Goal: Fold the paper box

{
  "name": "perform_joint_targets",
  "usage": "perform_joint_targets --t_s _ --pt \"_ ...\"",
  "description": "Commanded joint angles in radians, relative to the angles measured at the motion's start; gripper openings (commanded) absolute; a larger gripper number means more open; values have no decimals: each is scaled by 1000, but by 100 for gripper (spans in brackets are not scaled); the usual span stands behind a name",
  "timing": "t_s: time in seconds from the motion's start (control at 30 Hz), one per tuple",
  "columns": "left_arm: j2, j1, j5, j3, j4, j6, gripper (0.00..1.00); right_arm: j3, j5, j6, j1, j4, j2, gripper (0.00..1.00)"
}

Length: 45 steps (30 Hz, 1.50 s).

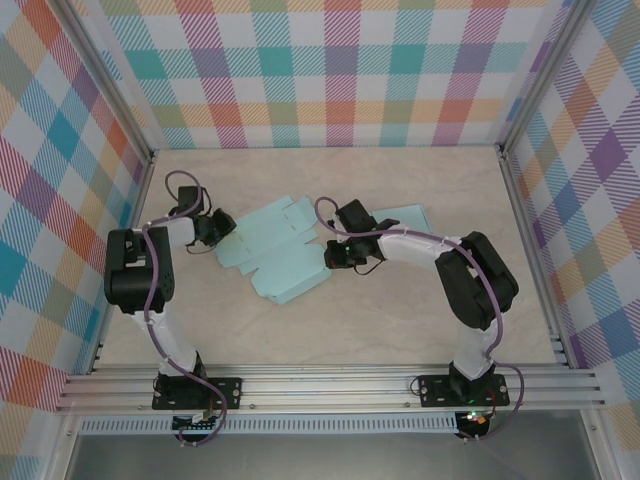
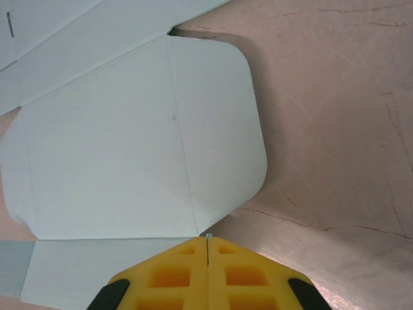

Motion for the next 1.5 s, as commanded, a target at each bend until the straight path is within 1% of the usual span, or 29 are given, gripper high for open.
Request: perform_joint_targets --t_s 0.0,0.03,0.13,0.17,0.27,0.4,0.47,0.57,0.73,0.83,0.9,0.97,1.07,1.2,1.4,1.47 --pt "10 5 30 55 -37 51 2 -3 -21 7 -4 12 -6 0" --pt "5 5 37 60 -37 66 0 -6 -18 7 -4 10 -12 0" --pt "-24 4 77 60 -15 130 0 -22 0 5 -4 7 -33 0" --pt "-38 2 90 55 -2 157 0 -31 8 4 -4 7 -42 3" --pt "-100 -13 126 29 41 245 0 -54 38 -3 -6 4 -78 22" --pt "-186 -50 172 -4 68 381 0 -72 89 -27 -7 -9 -137 42" --pt "-230 -64 229 -30 92 439 0 -80 117 -47 -9 -19 -172 50" --pt "-290 -85 323 -65 122 521 0 -97 158 -83 -13 -27 -235 59" --pt "-390 -137 448 -119 131 667 0 -147 192 -166 -35 6 -383 72" --pt "-448 -165 533 -156 160 720 0 -198 133 -201 -82 66 -483 76" --pt "-488 -182 566 -183 191 745 0 -239 56 -217 -129 117 -536 78" --pt "-524 -196 592 -195 202 766 0 -277 -48 -220 -183 172 -575 78" --pt "-565 -211 614 -201 199 779 0 -320 -190 -224 -236 245 -600 79" --pt "-605 -233 622 -210 207 788 0 -375 -354 -228 -256 376 -604 79" --pt "-632 -243 624 -222 228 786 0 -348 -410 -241 -260 385 -542 75" --pt "-635 -245 628 -223 225 786 0 -338 -437 -240 -261 399 -518 72"
